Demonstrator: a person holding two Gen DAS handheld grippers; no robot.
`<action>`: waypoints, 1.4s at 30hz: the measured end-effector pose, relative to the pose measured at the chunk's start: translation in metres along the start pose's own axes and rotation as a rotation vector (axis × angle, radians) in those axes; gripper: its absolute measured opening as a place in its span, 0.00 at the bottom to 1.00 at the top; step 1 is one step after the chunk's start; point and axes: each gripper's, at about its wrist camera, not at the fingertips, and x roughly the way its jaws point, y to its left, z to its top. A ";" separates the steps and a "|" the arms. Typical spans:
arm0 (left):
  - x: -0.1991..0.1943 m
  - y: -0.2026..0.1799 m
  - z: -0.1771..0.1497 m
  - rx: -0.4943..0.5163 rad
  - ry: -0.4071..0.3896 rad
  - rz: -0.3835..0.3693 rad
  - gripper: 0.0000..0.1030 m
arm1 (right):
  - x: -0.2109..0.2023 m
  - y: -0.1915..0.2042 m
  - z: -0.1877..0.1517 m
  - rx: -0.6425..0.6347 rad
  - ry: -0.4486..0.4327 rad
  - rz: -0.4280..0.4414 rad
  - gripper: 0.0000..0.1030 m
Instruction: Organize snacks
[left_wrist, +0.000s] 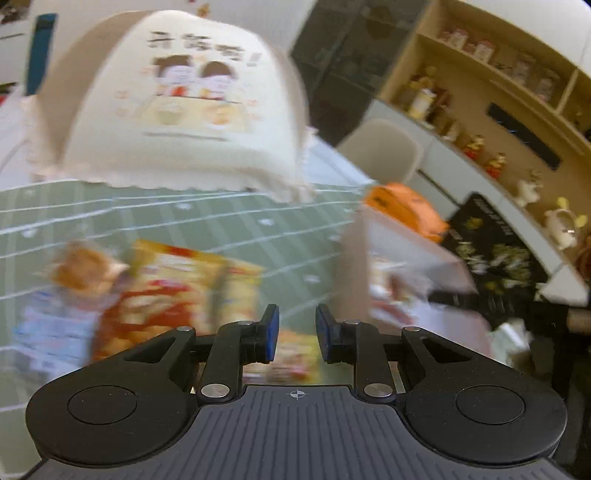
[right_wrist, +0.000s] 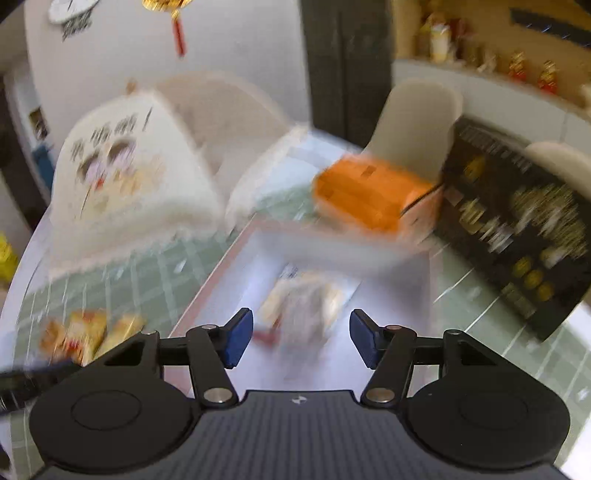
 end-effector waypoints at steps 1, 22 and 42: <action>0.002 0.006 0.004 -0.009 0.007 0.017 0.25 | 0.005 0.008 -0.008 -0.006 0.027 0.011 0.54; 0.038 -0.030 -0.034 0.561 0.112 0.074 0.26 | -0.066 0.043 -0.105 -0.019 0.029 0.101 0.47; -0.103 0.066 -0.079 -0.046 0.072 0.064 0.25 | -0.078 0.125 -0.100 -0.273 0.048 0.349 0.67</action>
